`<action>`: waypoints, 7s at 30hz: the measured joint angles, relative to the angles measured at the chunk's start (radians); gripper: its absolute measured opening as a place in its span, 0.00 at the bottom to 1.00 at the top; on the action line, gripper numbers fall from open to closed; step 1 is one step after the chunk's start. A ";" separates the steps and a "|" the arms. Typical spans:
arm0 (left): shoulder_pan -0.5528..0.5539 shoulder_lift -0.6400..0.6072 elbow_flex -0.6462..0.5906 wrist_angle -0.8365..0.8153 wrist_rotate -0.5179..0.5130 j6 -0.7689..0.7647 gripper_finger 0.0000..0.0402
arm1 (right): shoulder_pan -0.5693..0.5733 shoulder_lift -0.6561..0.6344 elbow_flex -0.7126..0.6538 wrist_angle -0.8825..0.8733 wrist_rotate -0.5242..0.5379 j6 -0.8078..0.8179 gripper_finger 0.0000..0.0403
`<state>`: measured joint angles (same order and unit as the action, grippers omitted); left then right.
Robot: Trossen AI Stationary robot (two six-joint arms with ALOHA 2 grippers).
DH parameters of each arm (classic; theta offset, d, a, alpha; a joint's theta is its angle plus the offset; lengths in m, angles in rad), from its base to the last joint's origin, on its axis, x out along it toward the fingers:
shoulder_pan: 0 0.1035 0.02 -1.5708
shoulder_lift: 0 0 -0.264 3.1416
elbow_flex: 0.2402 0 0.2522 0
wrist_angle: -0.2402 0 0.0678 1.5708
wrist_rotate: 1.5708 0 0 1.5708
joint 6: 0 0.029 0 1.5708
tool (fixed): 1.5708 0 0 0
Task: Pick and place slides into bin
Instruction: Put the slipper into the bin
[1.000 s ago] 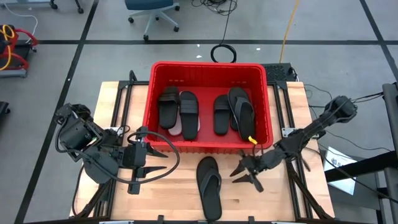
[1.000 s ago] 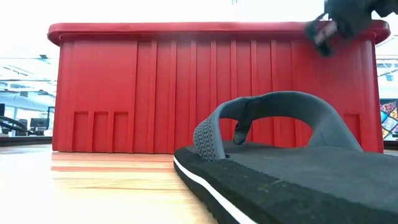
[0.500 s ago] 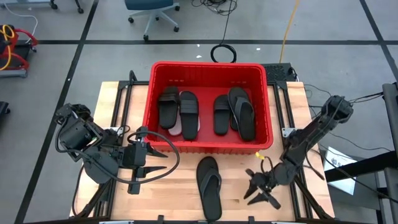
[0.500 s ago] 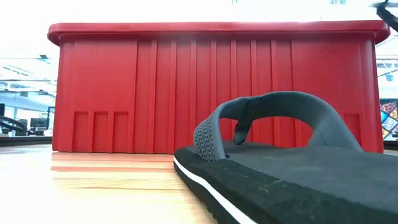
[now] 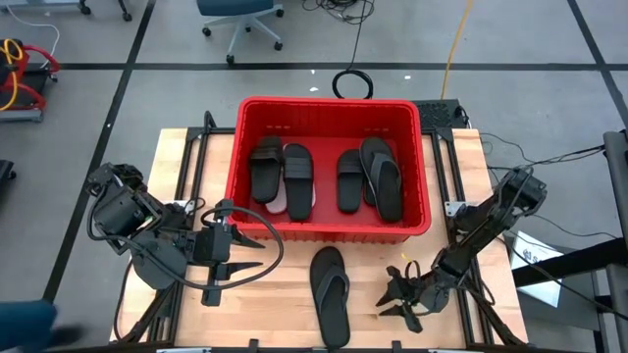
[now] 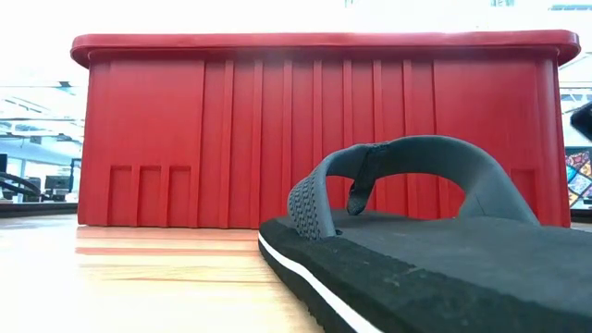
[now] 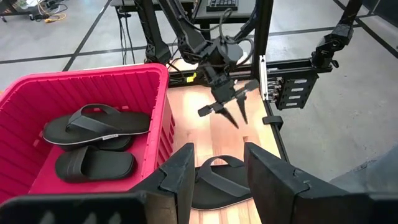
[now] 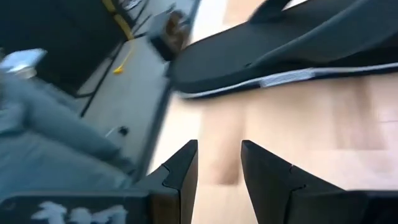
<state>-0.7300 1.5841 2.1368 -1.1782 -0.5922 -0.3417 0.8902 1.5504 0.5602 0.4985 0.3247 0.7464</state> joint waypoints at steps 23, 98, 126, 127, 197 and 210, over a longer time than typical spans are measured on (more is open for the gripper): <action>0.000 0.000 0.000 0.001 0.010 -0.004 0.34 | -0.191 0.192 0.000 0.276 0.085 0.004 0.29; -0.021 0.000 -0.236 0.031 0.052 -0.256 0.34 | -0.360 0.269 0.000 0.542 -0.064 -0.192 0.29; -0.021 0.000 -0.236 0.031 0.051 -0.240 0.34 | -0.365 0.269 0.000 0.387 -0.008 -0.047 0.29; -0.021 0.000 -0.236 0.031 0.051 -0.240 0.34 | -0.365 0.269 0.000 0.387 -0.008 -0.043 0.29; -0.008 0.000 -0.236 0.030 0.070 -0.209 0.34 | -0.332 0.269 0.054 0.337 0.063 0.224 0.29; -0.008 0.000 -0.236 0.030 0.070 -0.209 0.34 | -0.312 0.269 0.060 0.340 0.043 0.207 0.29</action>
<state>-0.7380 1.5841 1.9010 -1.1484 -0.5218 -0.5504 0.5779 1.8198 0.6203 0.8381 0.3679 0.9539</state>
